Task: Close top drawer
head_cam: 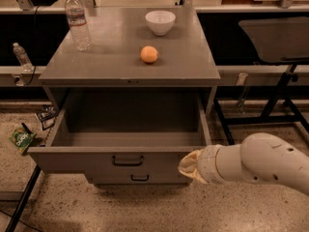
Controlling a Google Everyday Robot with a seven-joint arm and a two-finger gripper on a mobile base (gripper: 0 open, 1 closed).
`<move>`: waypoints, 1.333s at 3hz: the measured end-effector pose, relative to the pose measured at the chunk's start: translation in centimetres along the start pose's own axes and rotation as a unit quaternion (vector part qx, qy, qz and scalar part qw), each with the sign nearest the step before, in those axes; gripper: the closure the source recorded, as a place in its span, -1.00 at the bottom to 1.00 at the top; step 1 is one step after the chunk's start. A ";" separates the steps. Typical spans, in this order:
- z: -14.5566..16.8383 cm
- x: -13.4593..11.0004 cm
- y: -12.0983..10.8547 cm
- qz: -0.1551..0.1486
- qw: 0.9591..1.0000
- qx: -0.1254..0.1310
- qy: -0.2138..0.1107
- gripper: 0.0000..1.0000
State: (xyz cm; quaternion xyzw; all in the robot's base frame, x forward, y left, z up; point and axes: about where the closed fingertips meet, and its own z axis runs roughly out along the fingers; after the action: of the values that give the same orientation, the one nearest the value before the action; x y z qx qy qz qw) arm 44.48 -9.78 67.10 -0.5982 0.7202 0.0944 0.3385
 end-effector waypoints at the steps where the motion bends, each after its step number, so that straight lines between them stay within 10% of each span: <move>1: 1.6 0.0 -0.6 -0.049 0.998 0.044 0.003 1.00; 4: 6.6 1.4 -6.8 -0.111 0.988 0.111 0.003 1.00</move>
Offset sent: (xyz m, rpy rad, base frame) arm 0.0473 0.0188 -0.0327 -0.0996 -0.3026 0.0492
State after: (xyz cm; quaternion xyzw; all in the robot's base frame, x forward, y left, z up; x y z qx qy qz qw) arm 53.19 -9.17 63.13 -0.6335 0.6563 -0.0260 0.4090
